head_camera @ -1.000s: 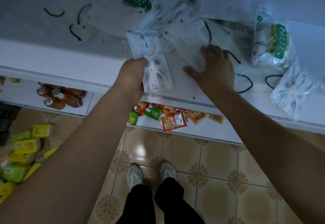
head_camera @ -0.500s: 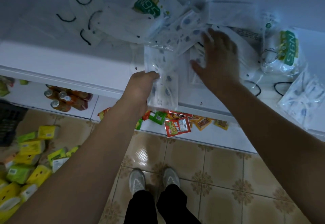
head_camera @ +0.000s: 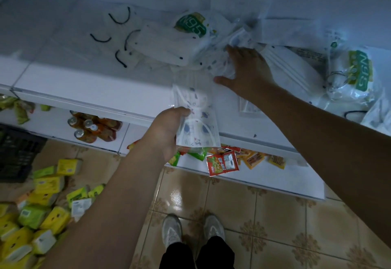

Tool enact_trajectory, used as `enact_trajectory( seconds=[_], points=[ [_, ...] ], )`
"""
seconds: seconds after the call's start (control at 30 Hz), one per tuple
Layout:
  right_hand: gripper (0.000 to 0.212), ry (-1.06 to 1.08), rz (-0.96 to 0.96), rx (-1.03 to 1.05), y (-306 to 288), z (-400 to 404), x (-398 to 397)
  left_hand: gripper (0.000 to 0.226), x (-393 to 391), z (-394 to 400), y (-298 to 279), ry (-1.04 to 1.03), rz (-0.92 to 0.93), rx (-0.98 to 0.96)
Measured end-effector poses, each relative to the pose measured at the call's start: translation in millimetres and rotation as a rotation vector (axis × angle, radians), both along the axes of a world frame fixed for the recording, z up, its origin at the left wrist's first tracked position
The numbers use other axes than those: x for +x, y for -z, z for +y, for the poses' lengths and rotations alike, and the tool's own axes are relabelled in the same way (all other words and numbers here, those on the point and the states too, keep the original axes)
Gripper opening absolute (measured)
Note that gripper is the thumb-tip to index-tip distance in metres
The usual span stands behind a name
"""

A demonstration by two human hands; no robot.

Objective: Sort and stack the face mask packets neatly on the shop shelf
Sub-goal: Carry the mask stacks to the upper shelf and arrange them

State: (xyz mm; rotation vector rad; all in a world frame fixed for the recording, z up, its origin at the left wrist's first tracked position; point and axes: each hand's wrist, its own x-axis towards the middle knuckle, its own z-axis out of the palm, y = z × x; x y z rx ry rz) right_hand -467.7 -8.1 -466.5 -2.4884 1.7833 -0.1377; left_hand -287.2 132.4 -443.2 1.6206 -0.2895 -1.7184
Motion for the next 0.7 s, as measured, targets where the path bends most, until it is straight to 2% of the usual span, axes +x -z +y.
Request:
enact_trajectory(
  seconds=[0.17,0.3,0.4,0.47,0.5,0.57,0.63,0.7],
  points=[
    [0.034,0.031,-0.022,-0.18,1.7,13.2,6.3,0.039,1.7,9.0,5.1,0.019,0.051,0.029],
    [0.027,-0.07,-0.408,-0.342,-17.4,55.3,-3.8,0.039,4.5,9.2,9.2,-0.026,0.12,0.002],
    [0.028,-0.41,-0.439,-0.181,-21.7,98.6,-12.5,0.061,2.7,5.7,-3.2,0.005,0.323,-0.08],
    [0.036,-0.523,-0.386,-0.01,-15.3,125.7,-20.6,0.056,-4.1,6.3,-1.5,0.039,0.262,-0.139],
    [0.044,-0.498,-0.367,0.03,-12.2,133.2,-26.4,0.048,-7.0,5.4,1.7,0.043,0.161,-0.159],
    [0.055,-0.269,-0.327,-0.001,-5.5,134.1,-40.8,0.03,-8.8,4.3,8.7,0.017,-0.069,-0.153],
    [0.064,-0.01,-0.218,-0.033,2.3,125.9,-55.8,0.027,-9.4,4.5,11.2,-0.01,-0.105,-0.145],
    [0.065,0.078,-0.137,-0.028,11.6,125.9,-62.8,0.03,-9.9,6.0,11.8,-0.017,-0.069,-0.149]
  ],
)
